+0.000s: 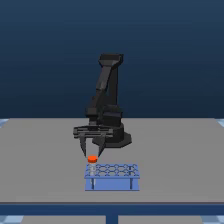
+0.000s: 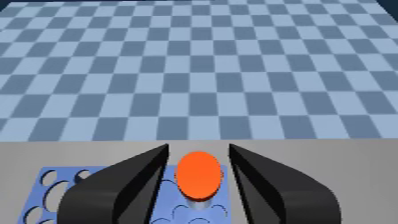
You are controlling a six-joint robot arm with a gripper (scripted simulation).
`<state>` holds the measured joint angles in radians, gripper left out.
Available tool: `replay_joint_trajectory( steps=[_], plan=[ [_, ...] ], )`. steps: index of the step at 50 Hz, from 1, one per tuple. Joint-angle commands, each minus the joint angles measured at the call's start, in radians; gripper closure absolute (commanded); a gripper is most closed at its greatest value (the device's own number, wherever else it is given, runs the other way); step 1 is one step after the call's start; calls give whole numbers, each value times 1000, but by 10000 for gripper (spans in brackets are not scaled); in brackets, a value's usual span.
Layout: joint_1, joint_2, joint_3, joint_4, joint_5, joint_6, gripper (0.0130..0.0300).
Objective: Pick up the centrifuge tube on the rack
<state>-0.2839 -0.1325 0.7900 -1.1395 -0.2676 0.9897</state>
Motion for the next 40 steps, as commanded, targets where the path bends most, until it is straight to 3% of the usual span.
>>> replay_joint_trajectory(
  steps=[1,40],
  plan=[
    [0,8,5,46,-9,-57,130],
    [0,67,38,288,-61,-311,130]
  ],
)
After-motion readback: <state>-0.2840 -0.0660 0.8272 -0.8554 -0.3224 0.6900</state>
